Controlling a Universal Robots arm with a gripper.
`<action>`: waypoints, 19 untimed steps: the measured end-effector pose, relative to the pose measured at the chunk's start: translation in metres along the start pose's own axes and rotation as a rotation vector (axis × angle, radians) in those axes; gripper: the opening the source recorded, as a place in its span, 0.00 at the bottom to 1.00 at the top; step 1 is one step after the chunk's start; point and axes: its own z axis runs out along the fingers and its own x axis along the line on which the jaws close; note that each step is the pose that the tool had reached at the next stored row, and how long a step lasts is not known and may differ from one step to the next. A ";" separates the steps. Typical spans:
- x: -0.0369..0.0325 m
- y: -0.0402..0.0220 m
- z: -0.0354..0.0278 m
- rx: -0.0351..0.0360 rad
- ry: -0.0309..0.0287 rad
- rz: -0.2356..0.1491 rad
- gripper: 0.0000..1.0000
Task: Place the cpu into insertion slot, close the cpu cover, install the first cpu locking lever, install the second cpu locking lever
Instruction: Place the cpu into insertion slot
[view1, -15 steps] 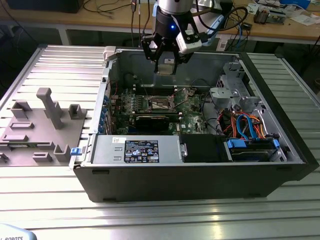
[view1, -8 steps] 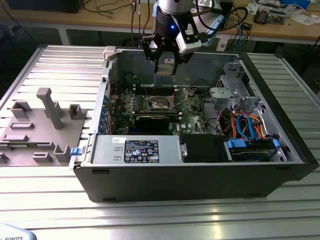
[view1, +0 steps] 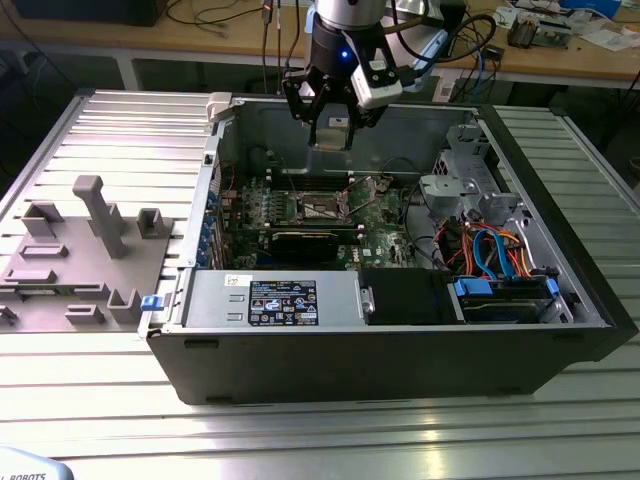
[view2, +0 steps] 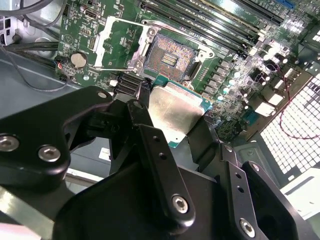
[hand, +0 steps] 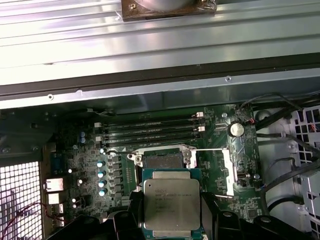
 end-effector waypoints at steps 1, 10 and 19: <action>0.0000 0.0000 0.0001 0.0000 -0.0001 0.001 0.54; 0.0000 0.0000 0.0004 -0.0002 -0.0010 0.011 0.54; 0.0000 -0.0001 0.0008 -0.0003 -0.0014 0.015 0.54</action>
